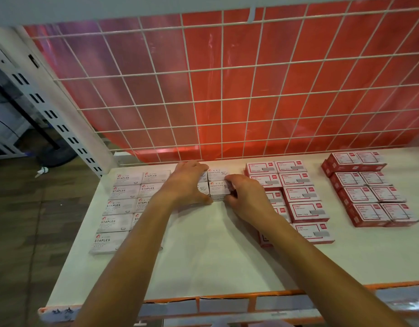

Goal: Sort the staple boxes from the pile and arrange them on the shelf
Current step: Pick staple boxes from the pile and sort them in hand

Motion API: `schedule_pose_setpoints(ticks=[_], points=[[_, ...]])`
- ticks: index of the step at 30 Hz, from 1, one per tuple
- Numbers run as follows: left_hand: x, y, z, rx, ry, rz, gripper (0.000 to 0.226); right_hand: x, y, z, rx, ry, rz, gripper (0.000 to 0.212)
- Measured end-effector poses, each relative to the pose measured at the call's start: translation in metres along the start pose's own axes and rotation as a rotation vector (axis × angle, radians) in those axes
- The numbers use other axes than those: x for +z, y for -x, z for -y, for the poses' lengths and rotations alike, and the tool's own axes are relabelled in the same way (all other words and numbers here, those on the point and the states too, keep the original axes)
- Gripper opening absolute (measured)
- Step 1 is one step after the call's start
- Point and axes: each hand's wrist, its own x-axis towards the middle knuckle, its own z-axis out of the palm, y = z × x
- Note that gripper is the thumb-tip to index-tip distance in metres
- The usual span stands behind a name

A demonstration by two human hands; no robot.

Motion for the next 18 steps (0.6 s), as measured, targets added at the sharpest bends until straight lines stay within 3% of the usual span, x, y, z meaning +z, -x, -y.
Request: schedule_pose_setpoints(ticks=[18], points=[[-0.004,0.000,-0.010,-0.042,-0.054,0.046,0.094,0.002,0.002,0.002,0.028,-0.037,0.015,0.044]])
